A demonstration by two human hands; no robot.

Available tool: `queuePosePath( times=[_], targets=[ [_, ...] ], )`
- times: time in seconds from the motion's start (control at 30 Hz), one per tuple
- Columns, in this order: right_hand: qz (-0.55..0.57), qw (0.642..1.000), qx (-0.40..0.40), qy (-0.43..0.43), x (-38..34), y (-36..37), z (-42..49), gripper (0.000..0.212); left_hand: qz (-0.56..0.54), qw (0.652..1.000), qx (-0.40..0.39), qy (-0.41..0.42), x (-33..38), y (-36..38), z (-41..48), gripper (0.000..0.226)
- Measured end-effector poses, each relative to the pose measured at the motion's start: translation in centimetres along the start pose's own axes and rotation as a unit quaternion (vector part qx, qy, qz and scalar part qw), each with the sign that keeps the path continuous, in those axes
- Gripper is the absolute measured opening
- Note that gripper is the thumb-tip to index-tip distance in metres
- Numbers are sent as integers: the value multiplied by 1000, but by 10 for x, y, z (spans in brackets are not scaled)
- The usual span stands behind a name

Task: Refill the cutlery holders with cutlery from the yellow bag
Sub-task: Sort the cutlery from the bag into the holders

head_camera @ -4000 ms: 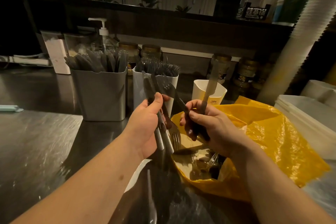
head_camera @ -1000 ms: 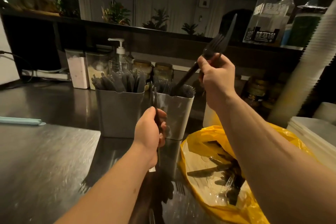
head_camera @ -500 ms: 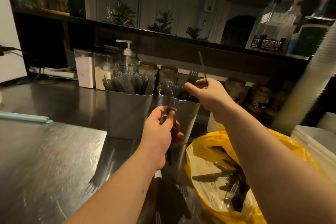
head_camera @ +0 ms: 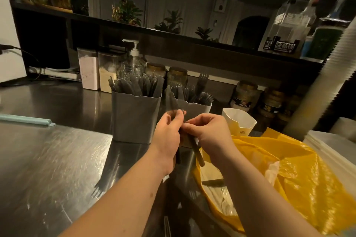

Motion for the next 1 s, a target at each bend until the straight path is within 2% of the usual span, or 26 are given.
queuePosePath(
  times=[0.13, 0.17, 0.27, 0.3, 0.43, 0.5, 0.57, 0.63, 0.7, 0.73, 0.8, 0.87, 0.93, 1.0],
  targets=[
    [-200, 978, -12, -58, -8, -7, 9, 14, 37, 999, -7, -7, -4, -2, 3, 27],
    [-200, 977, -33, -58, -11, -11, 11, 19, 34, 999, -11, -8, -3, -2, 3, 29],
    [-35, 994, -93, -33, -19, -25, 16, 20, 30, 999, -26, 3, -4, -3, 4, 28],
    [-30, 995, -92, -39, -21, -26, 18, 20, 41, 998, -36, 9, -6, -3, 3, 27],
    [-159, 980, -93, -78, -33, -14, 27, 24, 71, 994, -87, -3, -8, 4, 3, 31],
    [-201, 971, -92, -87, -44, -11, 28, 24, 136, 987, -78, 38, -5, 3, 5, 36],
    [-254, 955, -101, -110, -54, -8, 28, 26, 234, 964, -41, 116, -2, -3, 15, 38],
    [-318, 932, -94, -147, -63, -1, 28, 24, 338, 921, -7, 194, -4, -16, 19, 35],
    [-333, 926, -74, -163, -72, 5, 29, 18, 384, 888, 3, 253, 0, -21, 23, 28],
    [-313, 935, -70, -153, -76, 5, 33, 17, 377, 883, 7, 280, 4, -22, 23, 23],
    [-223, 966, -52, -117, -89, -1, 42, 17, 303, 909, 15, 286, 10, -26, 23, 14],
    [-100, 987, 4, -124, -110, -15, 53, 15, 237, 918, 75, 310, 15, -32, 23, 17],
    [14, 983, 80, -167, -132, -29, 62, 13, 157, 920, 159, 321, 20, -39, 21, 22],
    [73, 970, 121, -196, -143, -30, 73, 14, 93, 914, 235, 317, 25, -44, 21, 17]
  ],
)
Point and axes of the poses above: each hand's wrist, its own z-axis towards the middle knuckle, its own y-axis out of the palm, x = y × z, the point moved 2 cm from there along z, towards the middle knuckle, and after that the axes turned 11 degrees about -z, right-handed, at the moved point
